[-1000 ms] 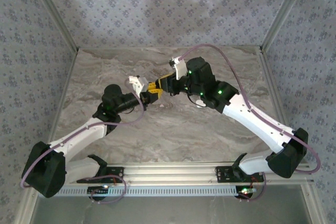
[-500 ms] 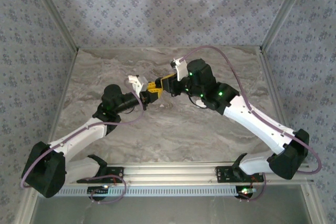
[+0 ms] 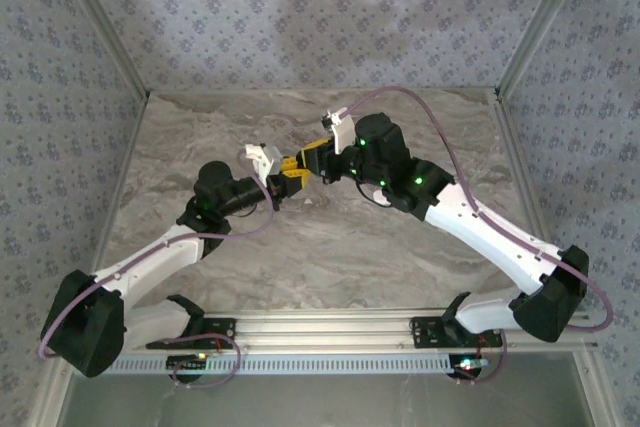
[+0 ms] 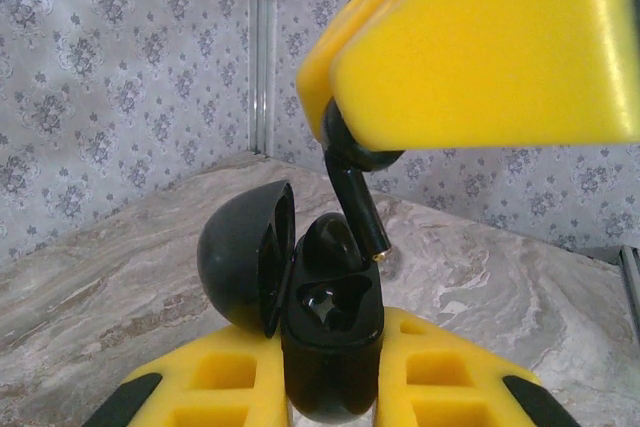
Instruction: Insert the wireless bluetooth earbuds into the charging case
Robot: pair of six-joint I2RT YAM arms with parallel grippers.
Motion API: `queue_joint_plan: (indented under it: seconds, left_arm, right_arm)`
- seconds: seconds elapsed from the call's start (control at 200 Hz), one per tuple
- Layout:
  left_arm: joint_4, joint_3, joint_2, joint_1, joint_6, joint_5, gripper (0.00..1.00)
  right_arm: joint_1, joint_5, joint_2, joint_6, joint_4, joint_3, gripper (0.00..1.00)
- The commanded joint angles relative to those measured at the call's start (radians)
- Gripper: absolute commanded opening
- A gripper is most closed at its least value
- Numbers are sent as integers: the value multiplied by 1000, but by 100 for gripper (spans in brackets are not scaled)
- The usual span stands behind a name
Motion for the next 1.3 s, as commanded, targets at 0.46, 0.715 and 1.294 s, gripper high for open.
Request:
queue_joint_plan:
  seconds: [0.46,0.715,1.294]
  left_arm:
    - [24,60,-47,-7,-12,-18,15]
    - [18,67,-46,-7,-8,-25,15]
    - [-17,69,-61,-8,21,-20,15]
  right_arm:
    - [20,74,4,-70,-39,-10,18]
    - [51,126,4,-111,-90,2,18]
    - [73,152,47,-142,-158,61,17]
